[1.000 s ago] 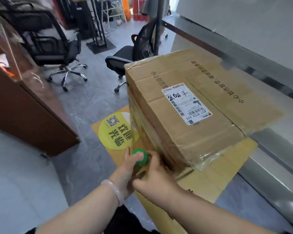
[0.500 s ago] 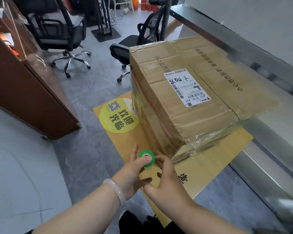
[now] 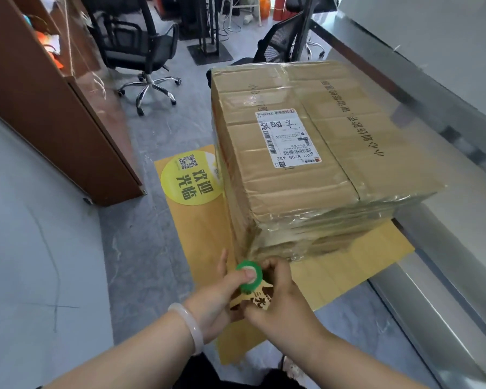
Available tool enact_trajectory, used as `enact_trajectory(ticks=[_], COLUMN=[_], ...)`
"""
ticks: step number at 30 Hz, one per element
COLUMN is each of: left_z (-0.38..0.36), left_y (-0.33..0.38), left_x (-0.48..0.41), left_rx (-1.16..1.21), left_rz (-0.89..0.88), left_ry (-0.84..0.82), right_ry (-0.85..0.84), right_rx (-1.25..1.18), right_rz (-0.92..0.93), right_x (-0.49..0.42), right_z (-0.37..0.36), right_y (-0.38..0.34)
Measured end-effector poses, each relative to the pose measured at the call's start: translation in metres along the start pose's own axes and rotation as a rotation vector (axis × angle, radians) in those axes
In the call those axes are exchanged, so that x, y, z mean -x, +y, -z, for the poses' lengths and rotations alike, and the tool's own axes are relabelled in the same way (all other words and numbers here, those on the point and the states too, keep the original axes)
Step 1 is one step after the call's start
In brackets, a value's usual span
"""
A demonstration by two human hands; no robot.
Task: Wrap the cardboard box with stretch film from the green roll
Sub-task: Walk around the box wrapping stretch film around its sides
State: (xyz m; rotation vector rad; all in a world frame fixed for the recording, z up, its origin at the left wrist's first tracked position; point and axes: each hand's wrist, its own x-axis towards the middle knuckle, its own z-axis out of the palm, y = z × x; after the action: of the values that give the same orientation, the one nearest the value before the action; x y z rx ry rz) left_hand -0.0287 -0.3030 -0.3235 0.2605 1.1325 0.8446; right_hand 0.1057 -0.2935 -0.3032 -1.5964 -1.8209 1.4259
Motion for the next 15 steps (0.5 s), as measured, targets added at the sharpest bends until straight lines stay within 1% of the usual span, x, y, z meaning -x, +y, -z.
enact_trajectory(ticks=[2,5,9,13,15], left_z=[-0.020,-0.051,-0.087,-0.118,-0.127], left_y=[-0.012,-0.028,-0.044,-0.054,-0.057], left_x=[-0.008,-0.020,-0.027,-0.034,-0.039], left_rx=[0.056,0.147,0.311,0.384,0.438], left_rz=[-0.040,-0.139,-0.208,-0.218,-0.227], left_ry=[0.028,0.130,0.231,0.321,0.323], right_ry=[-0.043,-0.118,-0.237,-0.218,-0.225], right_rx=[0.021,0.079,0.004,0.037,0.058], right_rz=[0.048,0.119,0.102,0.162,0.193], right_x=[-0.001,-0.006,-0.008,-0.009,-0.010], right_z=[0.021,0.049,0.080,0.105,0.114], right_y=[0.009,0.024,0.042,0.056,0.061])
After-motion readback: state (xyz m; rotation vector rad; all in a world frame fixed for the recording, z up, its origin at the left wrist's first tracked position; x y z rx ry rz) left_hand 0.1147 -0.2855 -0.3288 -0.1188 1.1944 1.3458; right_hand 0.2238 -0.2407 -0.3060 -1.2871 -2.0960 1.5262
